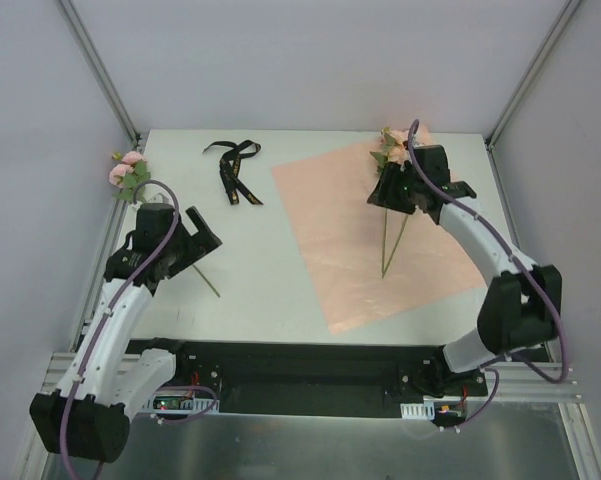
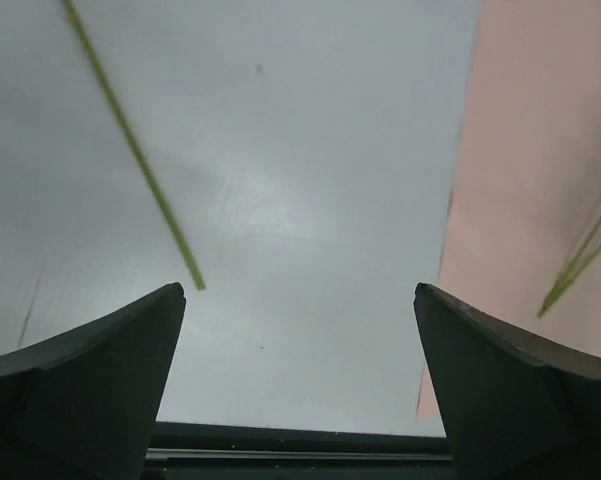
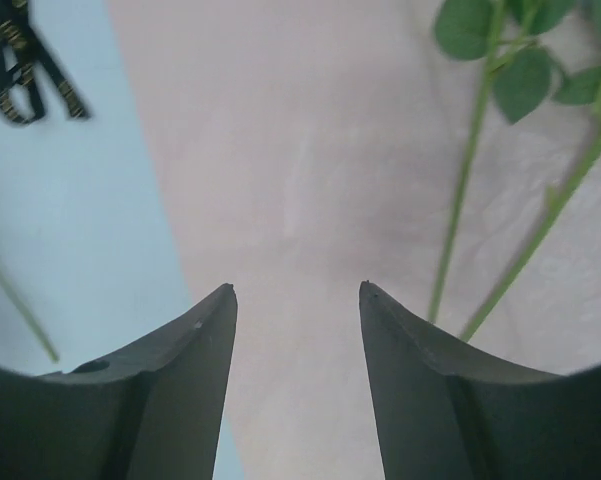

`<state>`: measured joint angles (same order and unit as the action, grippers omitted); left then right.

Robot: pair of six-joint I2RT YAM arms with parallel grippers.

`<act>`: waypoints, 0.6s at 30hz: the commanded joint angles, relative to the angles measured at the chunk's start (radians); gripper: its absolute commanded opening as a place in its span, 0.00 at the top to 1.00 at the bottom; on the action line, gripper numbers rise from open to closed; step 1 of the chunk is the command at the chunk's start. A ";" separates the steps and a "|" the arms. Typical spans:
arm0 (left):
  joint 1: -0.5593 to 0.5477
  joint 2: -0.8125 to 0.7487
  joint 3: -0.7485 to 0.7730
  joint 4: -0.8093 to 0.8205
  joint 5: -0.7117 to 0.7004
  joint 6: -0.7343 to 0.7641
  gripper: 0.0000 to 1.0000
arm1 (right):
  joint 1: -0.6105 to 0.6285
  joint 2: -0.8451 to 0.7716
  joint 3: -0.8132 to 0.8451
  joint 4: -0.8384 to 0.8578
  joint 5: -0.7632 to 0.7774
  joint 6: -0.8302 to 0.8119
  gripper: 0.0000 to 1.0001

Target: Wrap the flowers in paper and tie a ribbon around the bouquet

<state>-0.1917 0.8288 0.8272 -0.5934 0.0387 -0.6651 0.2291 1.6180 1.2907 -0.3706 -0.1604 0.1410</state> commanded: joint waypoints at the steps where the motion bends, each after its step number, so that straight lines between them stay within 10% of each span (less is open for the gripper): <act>1: 0.129 0.124 0.050 -0.089 -0.011 0.018 0.01 | 0.128 -0.206 -0.131 0.021 -0.105 -0.001 0.44; 8: 0.353 0.537 0.156 -0.115 0.141 -0.082 0.10 | 0.217 -0.400 -0.318 0.053 -0.134 0.045 0.44; 18: 0.356 0.862 0.285 -0.128 -0.102 -0.123 0.18 | 0.217 -0.595 -0.376 -0.031 -0.054 -0.050 0.43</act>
<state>0.1692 1.6356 1.0409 -0.6876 0.0612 -0.7567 0.4484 1.0927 0.9283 -0.3828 -0.2546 0.1410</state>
